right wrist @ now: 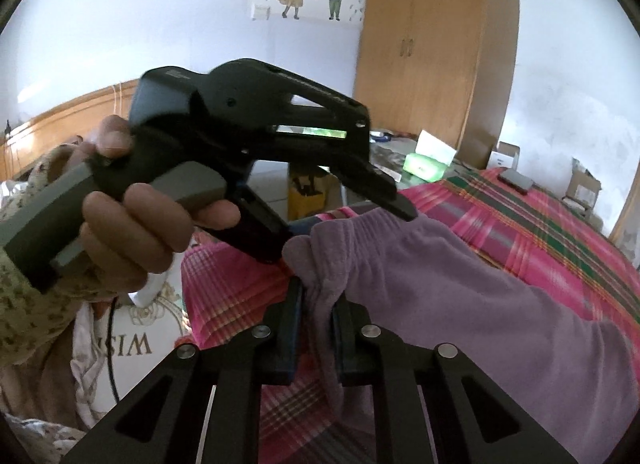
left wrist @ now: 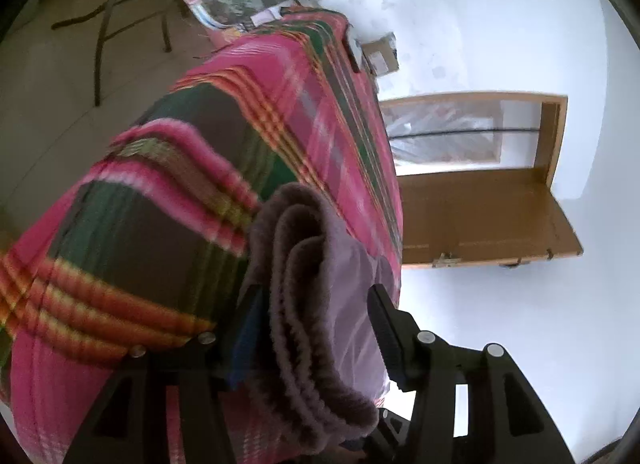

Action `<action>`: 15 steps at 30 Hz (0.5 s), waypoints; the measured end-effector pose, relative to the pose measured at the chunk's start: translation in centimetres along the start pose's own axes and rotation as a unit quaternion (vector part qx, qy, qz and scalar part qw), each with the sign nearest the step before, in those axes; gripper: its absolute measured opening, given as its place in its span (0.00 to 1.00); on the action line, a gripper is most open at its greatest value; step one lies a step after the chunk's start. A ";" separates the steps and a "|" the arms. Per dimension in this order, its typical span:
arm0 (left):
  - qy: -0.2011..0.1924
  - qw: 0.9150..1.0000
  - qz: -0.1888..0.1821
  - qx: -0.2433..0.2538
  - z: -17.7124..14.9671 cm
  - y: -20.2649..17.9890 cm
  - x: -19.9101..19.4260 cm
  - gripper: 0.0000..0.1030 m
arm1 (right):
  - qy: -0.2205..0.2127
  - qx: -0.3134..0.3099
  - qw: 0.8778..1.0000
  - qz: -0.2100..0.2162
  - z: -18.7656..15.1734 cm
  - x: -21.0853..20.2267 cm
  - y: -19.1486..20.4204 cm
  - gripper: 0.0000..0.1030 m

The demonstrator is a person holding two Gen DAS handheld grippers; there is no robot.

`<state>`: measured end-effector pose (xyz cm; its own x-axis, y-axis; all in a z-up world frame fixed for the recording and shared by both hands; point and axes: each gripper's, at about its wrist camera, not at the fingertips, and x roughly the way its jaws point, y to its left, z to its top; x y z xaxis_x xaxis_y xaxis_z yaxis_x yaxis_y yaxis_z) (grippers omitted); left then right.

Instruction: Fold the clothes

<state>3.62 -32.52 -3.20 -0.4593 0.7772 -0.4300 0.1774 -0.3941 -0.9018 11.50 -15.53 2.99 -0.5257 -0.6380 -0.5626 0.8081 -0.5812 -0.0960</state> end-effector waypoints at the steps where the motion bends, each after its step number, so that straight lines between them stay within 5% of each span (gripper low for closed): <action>1: 0.005 1.000 0.002 0.002 0.2 -0.2 0.3 0.51 | -0.001 0.001 1.000 0.000 0.0 0.0 0.0 0.12; 5: 0.020 1.000 0.019 0.008 1.2 -0.8 1.8 0.42 | -0.004 0.004 1.000 0.000 0.0 -0.2 -0.2 0.13; 8: 0.019 0.999 0.034 0.005 2.1 -0.9 2.3 0.21 | -0.006 0.006 1.000 0.001 0.0 -0.4 -0.2 0.13; 15: -0.007 1.000 0.025 0.000 2.6 -0.3 1.2 0.12 | 0.011 -0.003 1.000 -0.010 0.3 0.2 0.3 0.11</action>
<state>0.74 -32.72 -3.31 -0.4620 0.7496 -0.4740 0.1998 -0.4327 -0.8791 11.52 -15.94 3.06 -0.5367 -0.6150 -0.5777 0.7988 -0.5908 -0.1131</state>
